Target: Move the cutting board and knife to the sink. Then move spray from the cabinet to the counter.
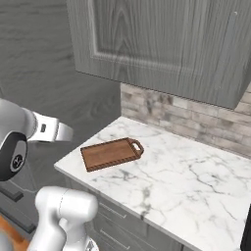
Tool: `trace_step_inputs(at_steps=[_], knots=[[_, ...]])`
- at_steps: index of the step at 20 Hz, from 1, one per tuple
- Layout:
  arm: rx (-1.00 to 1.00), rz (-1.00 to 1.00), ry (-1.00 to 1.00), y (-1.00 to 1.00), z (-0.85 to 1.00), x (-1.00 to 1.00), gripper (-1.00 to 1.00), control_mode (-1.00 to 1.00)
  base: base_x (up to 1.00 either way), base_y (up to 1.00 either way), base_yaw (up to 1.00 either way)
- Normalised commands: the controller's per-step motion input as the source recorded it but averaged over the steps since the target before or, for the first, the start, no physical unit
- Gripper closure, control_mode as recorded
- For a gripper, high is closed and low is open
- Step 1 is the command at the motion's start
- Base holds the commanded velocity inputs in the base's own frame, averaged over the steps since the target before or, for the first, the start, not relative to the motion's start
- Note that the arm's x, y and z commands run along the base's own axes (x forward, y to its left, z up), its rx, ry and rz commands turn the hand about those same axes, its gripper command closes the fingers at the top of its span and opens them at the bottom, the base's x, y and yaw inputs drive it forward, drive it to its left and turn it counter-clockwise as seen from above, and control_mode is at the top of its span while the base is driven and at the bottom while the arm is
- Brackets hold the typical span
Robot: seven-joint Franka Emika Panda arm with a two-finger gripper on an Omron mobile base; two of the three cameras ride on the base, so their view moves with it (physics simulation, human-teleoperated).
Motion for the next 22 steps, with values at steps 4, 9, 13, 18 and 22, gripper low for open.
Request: trace_step_inputs(at_steps=[4,9,13,18,22], knots=[[0.07,0.00,-0.04,-0.85,0.00,0.06,-1.00,-1.00,0.00,0.00,0.00],[0.02,0.00,-0.10,-0.29,-0.03,0.07,-1.00,-1.00,0.00,0.00,0.00],[0.00,0.00,-0.04,0.00,-0.15,0.36,-1.00,-1.00,0.00,0.00,0.00],[0.00,0.00,0.00,0.00,0.00,0.13,-1.00,-1.00,0.00,0.00,0.00],[0.00,0.00,0.00,0.00,0.00,-0.03,-1.00,-1.00,0.00,0.00,0.00]])
